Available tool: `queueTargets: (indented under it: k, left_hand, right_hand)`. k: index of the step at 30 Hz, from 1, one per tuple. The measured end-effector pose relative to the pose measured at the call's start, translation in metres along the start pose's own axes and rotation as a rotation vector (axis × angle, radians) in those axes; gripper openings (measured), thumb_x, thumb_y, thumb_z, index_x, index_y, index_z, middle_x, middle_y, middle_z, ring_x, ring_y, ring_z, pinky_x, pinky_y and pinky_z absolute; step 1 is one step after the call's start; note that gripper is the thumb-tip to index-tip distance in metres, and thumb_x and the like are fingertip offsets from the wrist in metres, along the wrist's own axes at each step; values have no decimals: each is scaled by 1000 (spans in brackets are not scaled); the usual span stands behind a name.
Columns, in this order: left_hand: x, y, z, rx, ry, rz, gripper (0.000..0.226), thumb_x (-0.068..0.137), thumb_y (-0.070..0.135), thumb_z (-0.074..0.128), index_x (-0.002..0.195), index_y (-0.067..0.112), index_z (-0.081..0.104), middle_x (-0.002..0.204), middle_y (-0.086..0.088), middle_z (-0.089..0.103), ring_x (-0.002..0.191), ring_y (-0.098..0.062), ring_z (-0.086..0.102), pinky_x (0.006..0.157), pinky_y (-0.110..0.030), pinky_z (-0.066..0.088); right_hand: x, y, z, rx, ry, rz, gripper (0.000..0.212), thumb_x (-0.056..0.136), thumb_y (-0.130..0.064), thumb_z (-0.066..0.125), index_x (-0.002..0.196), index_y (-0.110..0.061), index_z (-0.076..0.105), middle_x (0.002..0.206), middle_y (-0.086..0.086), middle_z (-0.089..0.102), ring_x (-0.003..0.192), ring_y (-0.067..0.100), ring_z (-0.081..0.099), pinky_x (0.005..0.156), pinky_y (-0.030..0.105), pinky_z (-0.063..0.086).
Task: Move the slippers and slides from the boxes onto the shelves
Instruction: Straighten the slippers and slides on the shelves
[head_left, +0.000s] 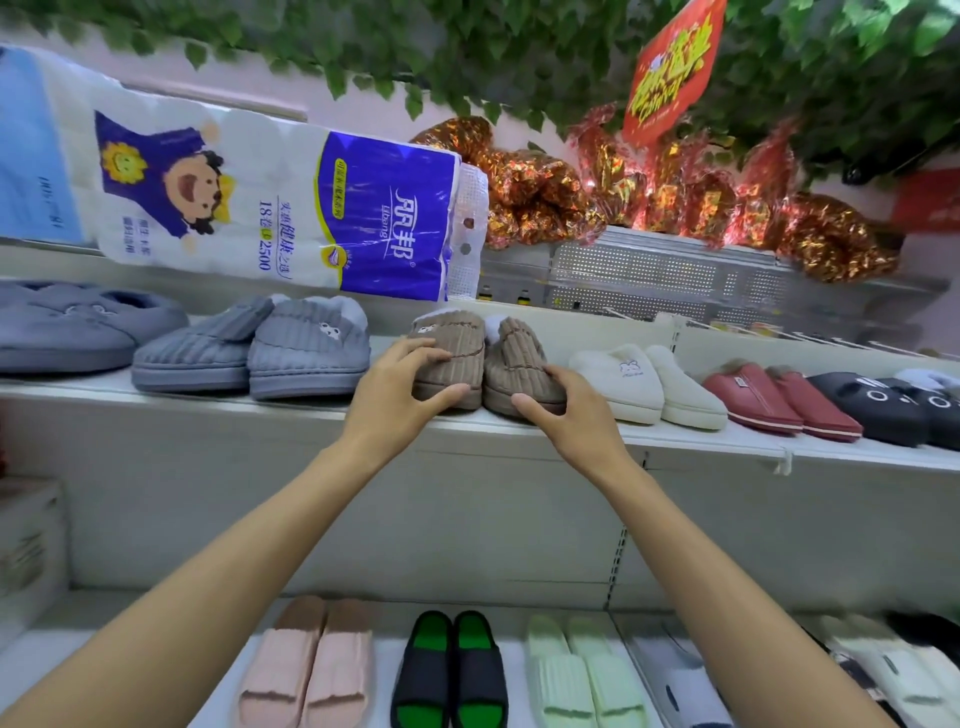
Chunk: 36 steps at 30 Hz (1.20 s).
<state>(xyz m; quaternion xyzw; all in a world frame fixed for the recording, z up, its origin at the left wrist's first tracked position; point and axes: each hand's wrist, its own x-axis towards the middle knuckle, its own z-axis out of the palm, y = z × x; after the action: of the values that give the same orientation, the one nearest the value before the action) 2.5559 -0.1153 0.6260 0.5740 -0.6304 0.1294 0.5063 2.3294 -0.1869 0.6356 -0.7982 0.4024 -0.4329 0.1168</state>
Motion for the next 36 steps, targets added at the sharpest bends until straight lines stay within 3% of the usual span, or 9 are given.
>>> queueTargets:
  k: [3, 6, 10, 13, 15, 19, 24, 36]
  left_hand:
    - [-13, 5, -14, -35, 10, 137, 32, 85, 32, 78, 114, 19, 71, 122, 10, 66, 117, -6, 59, 102, -29, 47]
    - [-28, 4, -38, -43, 78, 234, 23, 86, 18, 77, 109, 18, 72, 117, 10, 68, 118, -6, 59, 103, -25, 44]
    - [-36, -27, -86, 36, 145, 182, 28, 86, 14, 75, 113, 20, 71, 121, 6, 67, 122, -10, 57, 107, -29, 43]
    - [-33, -60, -126, 82, 230, 68, 30, 85, 11, 73, 113, 21, 70, 121, 7, 66, 116, -12, 59, 103, -22, 41]
    - [-33, -80, -148, 100, 285, -34, 33, 83, 11, 72, 113, 23, 68, 120, 7, 66, 113, -14, 58, 98, -16, 39]
    - [-32, -116, -176, 117, 202, -182, 40, 82, 22, 76, 121, 24, 65, 125, 6, 63, 119, -14, 56, 98, -24, 40]
    - [-35, -131, -191, 74, 78, -215, 48, 83, 45, 76, 127, 33, 60, 130, 12, 59, 122, -6, 53, 92, -26, 39]
    - [-23, -155, -204, 51, -40, -204, 58, 82, 55, 74, 133, 35, 56, 137, 11, 57, 127, -8, 51, 94, -24, 37]
  right_hand:
    - [-2, -3, 2, -12, 80, -96, 52, 86, -39, 73, 130, -15, 59, 125, 2, 62, 116, 19, 56, 101, 36, 46]
    - [-6, -16, 13, -10, 192, -282, 35, 86, -20, 73, 119, -14, 64, 124, 0, 65, 117, 18, 55, 103, 36, 45]
    - [-12, -55, 39, 38, 125, -440, 35, 86, -16, 71, 120, -11, 65, 125, 2, 65, 119, 16, 56, 107, 25, 39]
    - [-9, -89, 61, 55, 52, -499, 37, 87, -20, 69, 122, -11, 63, 128, 2, 63, 123, 16, 55, 108, 29, 40]
    - [-8, -109, 77, 87, 31, -495, 38, 89, -23, 69, 124, -11, 62, 129, 1, 62, 122, 16, 56, 106, 31, 43]
    - [-4, -146, 111, 104, 3, -417, 44, 90, -29, 71, 128, -10, 60, 123, 2, 63, 96, 7, 52, 93, 22, 42]
    - [1, -169, 147, 71, -78, -291, 59, 90, -45, 68, 138, -14, 54, 139, 1, 58, 127, 15, 52, 109, 29, 39]
    - [1, -186, 173, 25, -24, -134, 60, 90, -54, 62, 135, -16, 57, 136, 3, 60, 123, 19, 55, 105, 35, 43]
